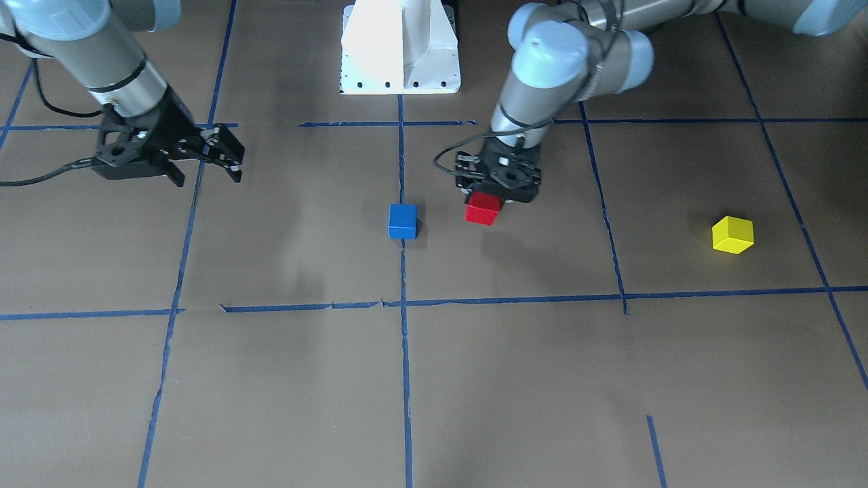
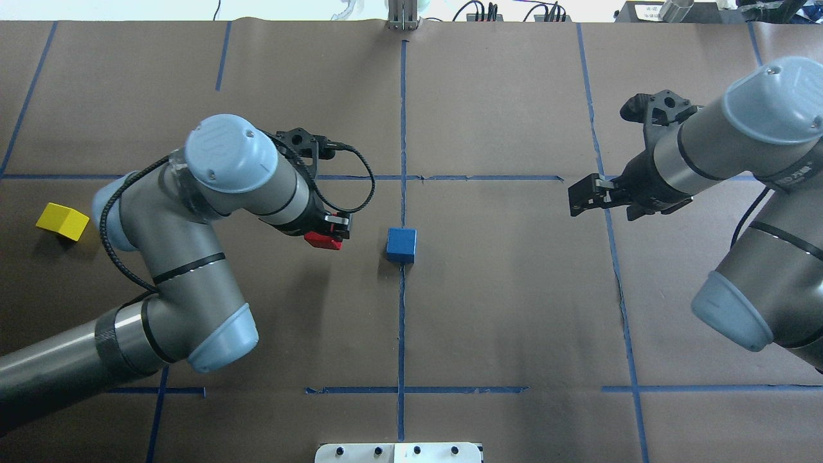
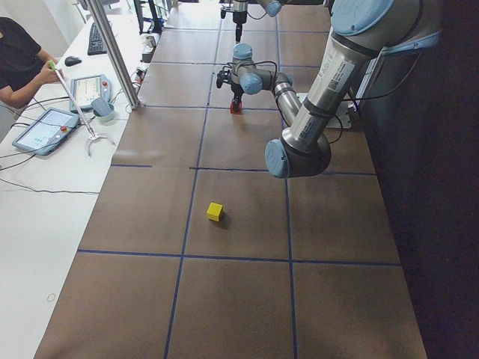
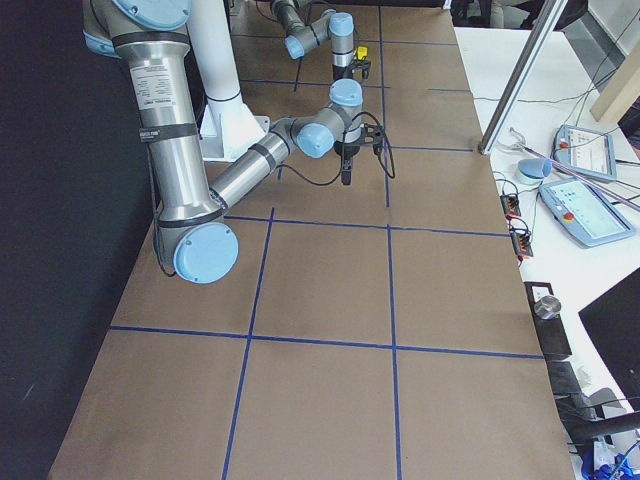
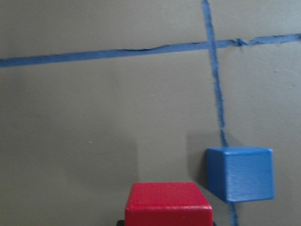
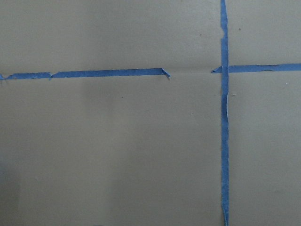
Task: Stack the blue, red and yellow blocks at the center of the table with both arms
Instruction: 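Carry the red cube with the left gripper above the blue cube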
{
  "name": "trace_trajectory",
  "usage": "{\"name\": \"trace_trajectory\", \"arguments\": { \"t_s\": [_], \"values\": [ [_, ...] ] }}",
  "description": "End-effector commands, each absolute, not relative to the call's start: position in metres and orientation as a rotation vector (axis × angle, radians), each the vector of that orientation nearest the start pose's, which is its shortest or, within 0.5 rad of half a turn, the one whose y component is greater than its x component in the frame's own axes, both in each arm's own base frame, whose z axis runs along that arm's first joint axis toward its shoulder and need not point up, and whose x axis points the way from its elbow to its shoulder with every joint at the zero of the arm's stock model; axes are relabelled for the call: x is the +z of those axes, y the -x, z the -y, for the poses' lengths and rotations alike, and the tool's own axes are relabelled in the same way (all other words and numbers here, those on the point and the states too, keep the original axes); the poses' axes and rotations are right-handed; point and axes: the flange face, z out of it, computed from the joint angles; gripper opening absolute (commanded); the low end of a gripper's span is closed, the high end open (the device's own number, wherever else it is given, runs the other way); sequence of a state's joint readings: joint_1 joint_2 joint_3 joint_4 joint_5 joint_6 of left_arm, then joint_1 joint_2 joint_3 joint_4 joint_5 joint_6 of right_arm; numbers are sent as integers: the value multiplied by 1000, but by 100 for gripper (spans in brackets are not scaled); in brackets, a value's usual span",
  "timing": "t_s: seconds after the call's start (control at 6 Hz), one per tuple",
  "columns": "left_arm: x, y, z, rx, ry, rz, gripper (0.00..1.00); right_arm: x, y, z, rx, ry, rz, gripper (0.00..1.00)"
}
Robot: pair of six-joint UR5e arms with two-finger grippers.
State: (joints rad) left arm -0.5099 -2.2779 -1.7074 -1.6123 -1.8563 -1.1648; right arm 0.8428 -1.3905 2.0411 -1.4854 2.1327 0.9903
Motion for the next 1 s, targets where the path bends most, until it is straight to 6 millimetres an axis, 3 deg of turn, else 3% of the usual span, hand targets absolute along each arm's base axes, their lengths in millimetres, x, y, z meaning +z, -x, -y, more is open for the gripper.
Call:
{"name": "trace_trajectory", "arguments": {
  "t_s": [0.0, 0.17, 0.33, 0.83],
  "values": [
    [140, -571, 412, -6, -153, -842, 5, 347, 282, 441, 33, -57, 880, 100],
    [138, -577, 415, -21, -145, -836, 6, 348, 283, 441, 33, -55, 879, 100],
    [130, -597, 425, -24, -137, -815, 6, 349, 283, 441, 35, -53, 875, 100],
    [132, -606, 431, -30, -145, -800, 8, 350, 284, 441, 34, -52, 874, 100]
  ]
}}
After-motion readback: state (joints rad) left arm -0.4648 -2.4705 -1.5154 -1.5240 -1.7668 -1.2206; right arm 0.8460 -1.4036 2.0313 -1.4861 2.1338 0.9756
